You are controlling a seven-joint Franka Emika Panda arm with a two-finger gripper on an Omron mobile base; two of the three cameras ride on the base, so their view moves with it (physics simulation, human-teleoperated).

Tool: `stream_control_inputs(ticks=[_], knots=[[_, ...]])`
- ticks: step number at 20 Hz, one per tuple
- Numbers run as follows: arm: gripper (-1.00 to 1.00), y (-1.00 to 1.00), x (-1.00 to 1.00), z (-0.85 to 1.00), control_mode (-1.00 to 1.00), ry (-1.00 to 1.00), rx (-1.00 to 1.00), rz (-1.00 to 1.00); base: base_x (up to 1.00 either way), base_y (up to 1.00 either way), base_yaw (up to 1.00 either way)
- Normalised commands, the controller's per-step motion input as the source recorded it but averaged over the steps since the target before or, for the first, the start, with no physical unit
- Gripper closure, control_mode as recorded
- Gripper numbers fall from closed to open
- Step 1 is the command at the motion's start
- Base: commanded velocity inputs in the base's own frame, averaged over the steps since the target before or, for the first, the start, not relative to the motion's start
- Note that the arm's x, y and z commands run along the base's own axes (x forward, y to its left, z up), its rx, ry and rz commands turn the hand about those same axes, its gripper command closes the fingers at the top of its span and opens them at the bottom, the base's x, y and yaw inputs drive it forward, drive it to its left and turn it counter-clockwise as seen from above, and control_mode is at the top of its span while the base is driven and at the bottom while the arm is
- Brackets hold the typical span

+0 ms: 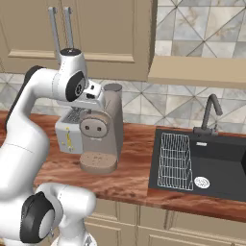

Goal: Take a straw from the drawer in front and place it inside the glass cup on the dining counter.

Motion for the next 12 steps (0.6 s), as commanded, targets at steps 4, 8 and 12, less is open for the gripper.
stream_control_inputs(ticks=[4, 8, 12], knots=[[-1.0, 0.0, 0.0, 0.0, 1.0, 0.0, 0.0, 0.0, -0.34, 0.0, 0.0], [-1.0, 0.0, 0.0, 0.0, 1.0, 0.0, 0.0, 0.0, -0.81, -0.27, 0.01], [-1.0, 0.0, 0.0, 0.0, 1.0, 0.0, 0.0, 0.0, -0.43, -0.46, 0.11]])
